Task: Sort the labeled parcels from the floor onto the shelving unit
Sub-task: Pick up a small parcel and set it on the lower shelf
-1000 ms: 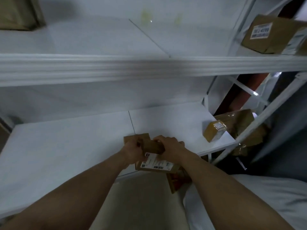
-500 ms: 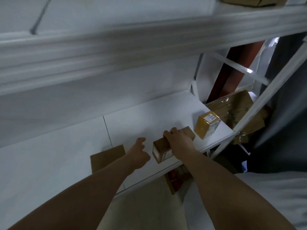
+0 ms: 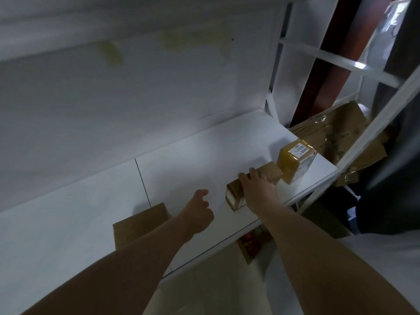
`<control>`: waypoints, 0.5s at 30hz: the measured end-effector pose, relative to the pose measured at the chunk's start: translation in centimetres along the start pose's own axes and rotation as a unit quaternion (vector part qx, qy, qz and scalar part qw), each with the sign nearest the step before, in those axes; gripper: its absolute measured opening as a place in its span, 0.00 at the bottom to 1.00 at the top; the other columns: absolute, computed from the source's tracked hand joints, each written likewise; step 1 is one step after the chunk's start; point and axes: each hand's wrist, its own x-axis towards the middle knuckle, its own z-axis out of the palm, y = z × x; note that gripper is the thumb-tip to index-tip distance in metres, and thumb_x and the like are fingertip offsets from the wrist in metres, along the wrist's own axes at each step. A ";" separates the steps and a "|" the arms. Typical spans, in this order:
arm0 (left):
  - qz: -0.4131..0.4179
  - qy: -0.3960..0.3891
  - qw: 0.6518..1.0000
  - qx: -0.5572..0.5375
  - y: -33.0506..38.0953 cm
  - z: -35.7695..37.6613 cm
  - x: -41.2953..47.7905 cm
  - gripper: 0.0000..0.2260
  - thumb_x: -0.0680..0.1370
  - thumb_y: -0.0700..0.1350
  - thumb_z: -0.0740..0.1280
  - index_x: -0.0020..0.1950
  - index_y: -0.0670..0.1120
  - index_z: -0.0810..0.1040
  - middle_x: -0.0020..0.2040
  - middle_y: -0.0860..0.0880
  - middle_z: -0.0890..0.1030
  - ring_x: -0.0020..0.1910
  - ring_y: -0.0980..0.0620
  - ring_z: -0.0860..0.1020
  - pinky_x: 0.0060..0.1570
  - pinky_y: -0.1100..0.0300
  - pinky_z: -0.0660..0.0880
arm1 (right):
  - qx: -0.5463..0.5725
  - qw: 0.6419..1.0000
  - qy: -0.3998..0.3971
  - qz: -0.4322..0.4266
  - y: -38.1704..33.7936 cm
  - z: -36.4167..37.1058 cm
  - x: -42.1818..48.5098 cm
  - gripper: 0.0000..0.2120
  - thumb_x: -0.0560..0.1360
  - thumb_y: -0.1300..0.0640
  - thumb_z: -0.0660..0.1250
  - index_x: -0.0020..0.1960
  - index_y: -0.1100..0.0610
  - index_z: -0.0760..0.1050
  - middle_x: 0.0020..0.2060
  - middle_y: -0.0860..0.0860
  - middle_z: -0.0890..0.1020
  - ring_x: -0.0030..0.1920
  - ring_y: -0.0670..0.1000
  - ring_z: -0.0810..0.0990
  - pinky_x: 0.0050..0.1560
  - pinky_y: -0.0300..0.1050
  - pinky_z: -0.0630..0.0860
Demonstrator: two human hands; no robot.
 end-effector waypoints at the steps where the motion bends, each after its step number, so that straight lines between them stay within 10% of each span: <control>1: 0.000 0.001 1.000 -0.002 0.0 -0.1 -0.1 0.28 0.79 0.30 0.61 0.76 0.47 0.61 0.67 0.35 0.67 0.49 0.43 0.73 0.33 0.60 0.70 | 0.000 1.000 -0.001 0.005 -0.1 0.1 0.0 0.34 0.76 0.60 0.71 0.77 0.49 0.59 0.76 0.58 0.60 0.69 0.61 0.70 0.54 0.57 0.79; 15: -0.010 0.037 0.999 0.018 1.3 -3.5 -4.1 0.27 0.79 0.34 0.62 0.76 0.49 0.61 0.63 0.42 0.71 0.55 0.44 0.75 0.45 0.57 0.73 | -0.031 0.997 -0.068 0.034 -3.5 -2.8 -1.3 0.39 0.71 0.60 0.75 0.76 0.51 0.58 0.71 0.60 0.63 0.62 0.61 0.75 0.41 0.53 0.74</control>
